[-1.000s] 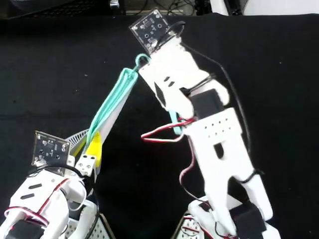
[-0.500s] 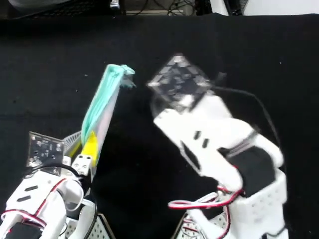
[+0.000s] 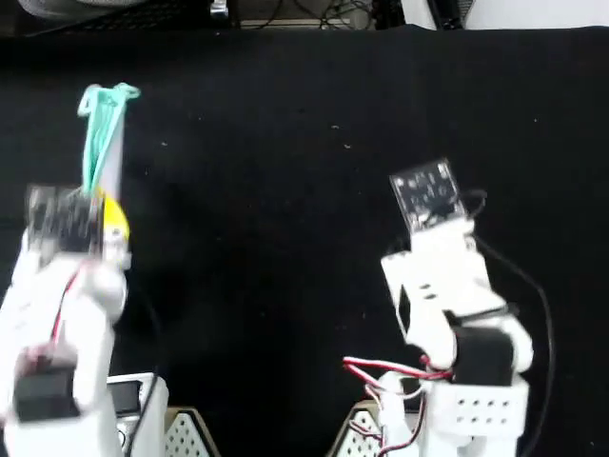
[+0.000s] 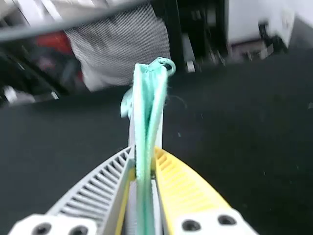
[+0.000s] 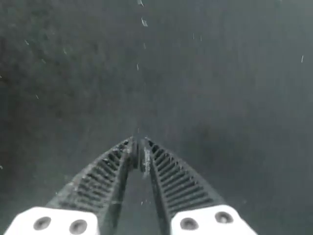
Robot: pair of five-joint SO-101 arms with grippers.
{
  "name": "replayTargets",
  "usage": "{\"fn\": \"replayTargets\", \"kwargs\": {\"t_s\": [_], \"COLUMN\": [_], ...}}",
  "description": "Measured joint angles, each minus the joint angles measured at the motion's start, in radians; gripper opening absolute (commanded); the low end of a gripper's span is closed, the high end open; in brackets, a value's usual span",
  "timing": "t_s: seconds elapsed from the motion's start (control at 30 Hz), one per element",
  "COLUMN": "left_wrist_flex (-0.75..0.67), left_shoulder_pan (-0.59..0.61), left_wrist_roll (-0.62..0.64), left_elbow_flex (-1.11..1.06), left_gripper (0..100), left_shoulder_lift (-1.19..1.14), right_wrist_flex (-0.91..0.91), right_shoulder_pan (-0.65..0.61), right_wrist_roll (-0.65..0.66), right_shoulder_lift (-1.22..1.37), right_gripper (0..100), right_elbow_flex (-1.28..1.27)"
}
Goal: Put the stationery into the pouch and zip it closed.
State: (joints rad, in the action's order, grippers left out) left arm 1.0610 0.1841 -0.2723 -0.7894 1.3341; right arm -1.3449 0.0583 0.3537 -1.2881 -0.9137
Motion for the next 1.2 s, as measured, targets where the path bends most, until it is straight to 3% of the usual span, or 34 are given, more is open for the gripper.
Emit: {"fn": "replayTargets", "kwargs": {"t_s": [0.27,0.43,0.53,0.7,0.8,0.97,1.1,1.2], "left_wrist_flex": [-0.146,-0.176,-0.103,0.123,0.270,0.468,0.493,0.454], "left_shoulder_pan": [-0.311,-0.397,-0.393,-0.396,-0.394,-0.374,-0.207,-0.058], "left_wrist_roll": [0.025,0.041,0.132,0.373,0.417,0.391,0.308,0.192], "left_elbow_flex": [0.014,0.060,0.089,0.321,0.459,0.493,0.311,0.109], "left_gripper": [4,21,25,25,25,20,2,6], "left_shoulder_lift": [-0.422,-0.626,-0.667,-0.624,-0.548,-0.377,-0.239,-0.153], "right_wrist_flex": [0.078,0.083,0.083,0.083,0.083,0.101,0.161,0.233], "right_shoulder_pan": [0.002,0.002,0.002,0.002,-0.008,-0.034,-0.040,-0.040], "right_wrist_roll": [0.038,0.052,0.052,0.052,0.049,0.052,0.052,0.052], "right_shoulder_lift": [-0.153,-0.161,-0.161,-0.161,-0.161,-0.170,-0.170,-0.170], "right_gripper": [1.7,1.5,1.5,1.5,1.5,1.5,1.5,1.5], "right_elbow_flex": [-0.262,-0.270,-0.275,-0.278,-0.279,-0.279,-0.342,-0.437]}}
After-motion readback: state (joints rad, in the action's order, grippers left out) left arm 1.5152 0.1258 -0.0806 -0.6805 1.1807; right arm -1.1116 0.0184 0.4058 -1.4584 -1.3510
